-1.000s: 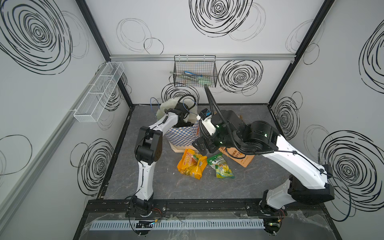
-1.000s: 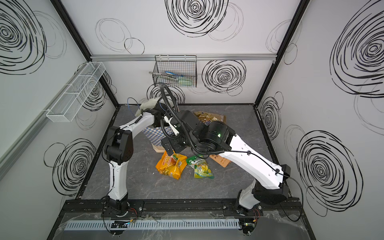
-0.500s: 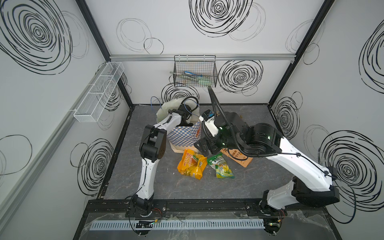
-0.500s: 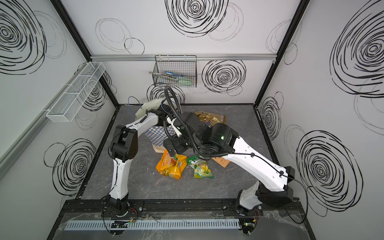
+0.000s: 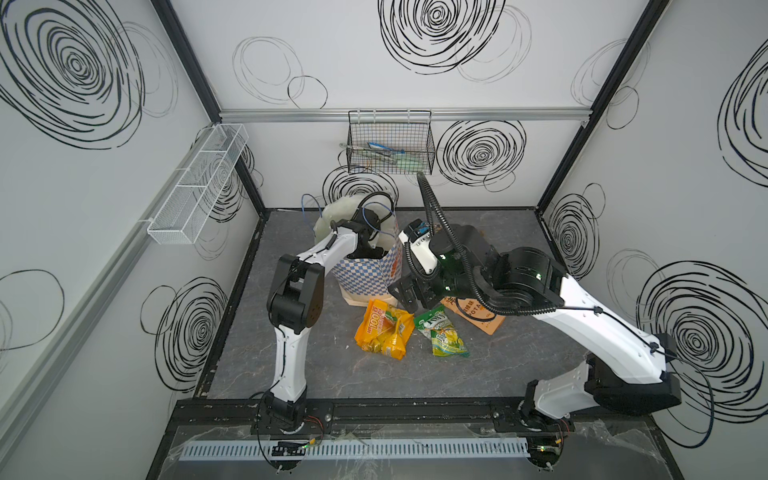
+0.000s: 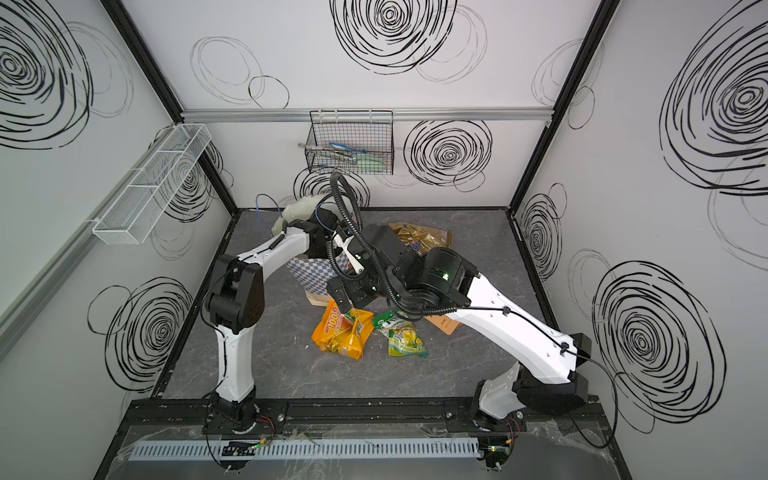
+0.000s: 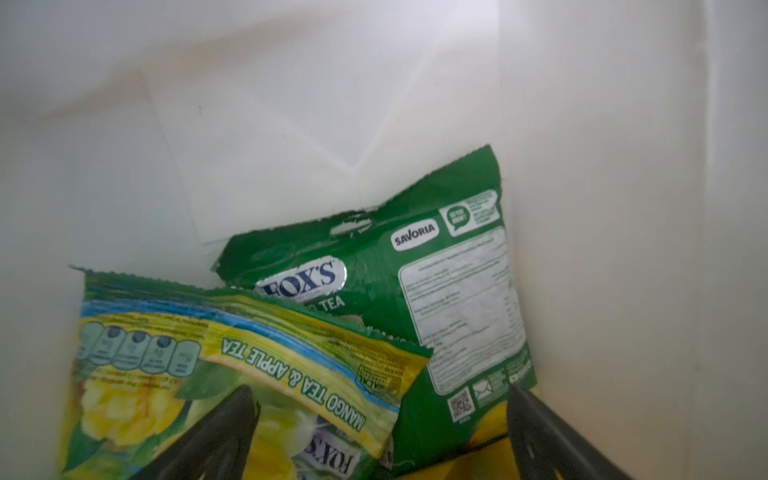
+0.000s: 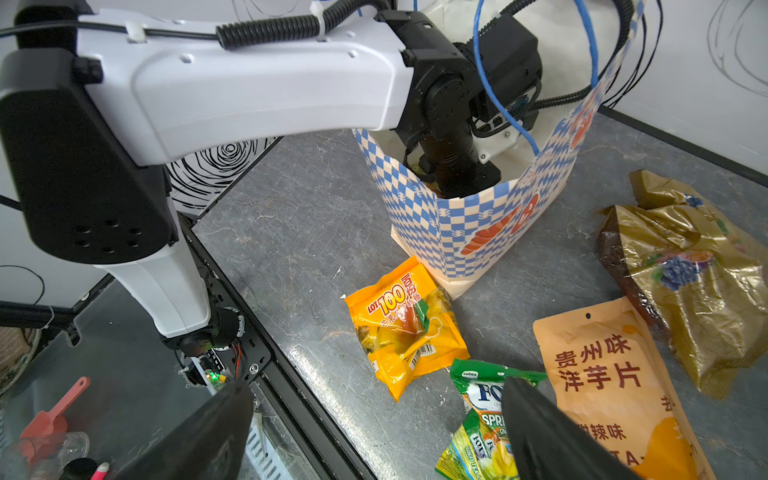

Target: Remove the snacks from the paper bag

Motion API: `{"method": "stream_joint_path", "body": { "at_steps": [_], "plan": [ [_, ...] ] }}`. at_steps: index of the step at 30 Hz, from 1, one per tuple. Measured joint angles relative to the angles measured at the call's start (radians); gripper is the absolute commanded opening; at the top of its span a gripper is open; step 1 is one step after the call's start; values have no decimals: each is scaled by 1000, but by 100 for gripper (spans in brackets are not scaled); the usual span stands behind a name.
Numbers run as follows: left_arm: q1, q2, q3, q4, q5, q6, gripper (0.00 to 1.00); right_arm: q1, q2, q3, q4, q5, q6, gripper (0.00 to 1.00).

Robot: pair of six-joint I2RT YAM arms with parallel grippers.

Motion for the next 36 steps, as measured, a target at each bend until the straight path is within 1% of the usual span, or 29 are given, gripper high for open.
{"method": "stream_joint_path", "body": {
  "at_steps": [4, 8, 12, 15, 18, 21, 23, 24, 29, 36],
  "plan": [
    [-7, 0, -30, 2, -6, 2, 96, 0, 0, -1, 10, 0, 0, 97],
    [-16, 8, -34, -1, -8, 6, 100, 0, 0, -2, 17, 0, 0, 97],
    [-17, 47, -1, 0, -27, 8, 93, 0, -3, -3, 18, 0, 3, 97],
    [-17, 77, 16, 10, -43, 13, 83, 0, -13, -11, 18, 0, 11, 97],
    [-17, 86, 21, 17, -40, 14, 67, 0, -29, -22, 21, 2, 14, 97],
    [-17, 86, 27, 18, -27, 16, 48, 0, -37, -25, 26, 4, 15, 97],
    [-19, 86, 32, 17, -20, 10, 30, 0, -37, -25, 30, 5, 15, 97],
    [-21, 86, 35, 15, -18, 12, 23, 0, -37, -25, 32, 5, 15, 97],
    [-18, 86, 49, -5, -13, 19, 0, 0, -37, -25, 36, 8, 14, 97],
    [-11, 80, 118, -80, -15, 15, 0, 0, -37, -32, 39, 18, 14, 97]
  ]
}}
